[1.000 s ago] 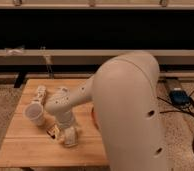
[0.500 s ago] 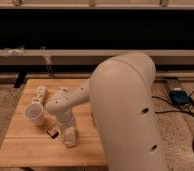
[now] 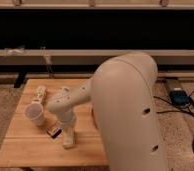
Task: Wipe the white sponge on the table
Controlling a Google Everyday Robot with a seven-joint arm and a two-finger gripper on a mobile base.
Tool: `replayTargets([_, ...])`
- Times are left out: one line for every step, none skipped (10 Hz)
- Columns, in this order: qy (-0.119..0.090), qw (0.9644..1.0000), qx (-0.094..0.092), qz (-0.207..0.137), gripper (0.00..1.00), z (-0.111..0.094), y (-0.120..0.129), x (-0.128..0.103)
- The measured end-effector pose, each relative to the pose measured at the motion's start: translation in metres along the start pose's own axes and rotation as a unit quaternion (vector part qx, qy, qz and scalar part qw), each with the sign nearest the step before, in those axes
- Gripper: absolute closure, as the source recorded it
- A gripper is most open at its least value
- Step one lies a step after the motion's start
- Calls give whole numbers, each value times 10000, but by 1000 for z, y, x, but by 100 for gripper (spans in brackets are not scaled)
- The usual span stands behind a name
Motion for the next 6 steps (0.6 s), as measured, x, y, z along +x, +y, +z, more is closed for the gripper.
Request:
replayTargets([-6,10000,-8,6,100,0,0,0])
replayTargets([-6,10000,-10,12,100,0,0,0])
replayTargets([-7,10000,-21,25,96,-1,-1,0])
replayTargets([-6,10000,-33,37,85,-1,-2,0])
replayTargets([-4,10000,-41,38,77,-2,-3,1])
replayTargets([0,10000,-53,42,65,-2,-3,1])
